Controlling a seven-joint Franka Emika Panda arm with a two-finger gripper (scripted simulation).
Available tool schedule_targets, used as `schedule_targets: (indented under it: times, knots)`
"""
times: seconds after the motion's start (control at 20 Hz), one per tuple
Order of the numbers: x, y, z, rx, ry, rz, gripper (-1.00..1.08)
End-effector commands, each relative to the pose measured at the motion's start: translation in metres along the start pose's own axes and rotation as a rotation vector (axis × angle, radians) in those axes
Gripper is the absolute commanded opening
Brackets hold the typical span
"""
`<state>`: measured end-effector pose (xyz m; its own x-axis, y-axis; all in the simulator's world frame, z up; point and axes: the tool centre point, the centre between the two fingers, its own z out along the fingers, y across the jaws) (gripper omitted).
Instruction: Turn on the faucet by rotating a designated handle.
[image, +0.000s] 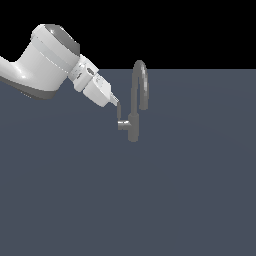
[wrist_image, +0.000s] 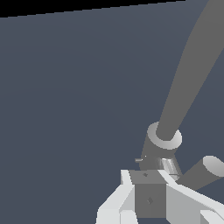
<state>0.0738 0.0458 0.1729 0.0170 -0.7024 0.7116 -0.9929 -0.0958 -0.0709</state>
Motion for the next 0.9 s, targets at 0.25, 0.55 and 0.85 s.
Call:
schedule_targets:
  times: [0.25, 0.55, 0.85]
  knots:
    - [-0.003, 0.001, 0.017, -0.017, -0.005, 0.015, -1.00]
    - [-0.001, 0.012, 0.015, -0.018, -0.004, 0.015, -1.00]
    - [0.003, 0.030, 0.011, -0.018, -0.004, 0.015, -1.00]
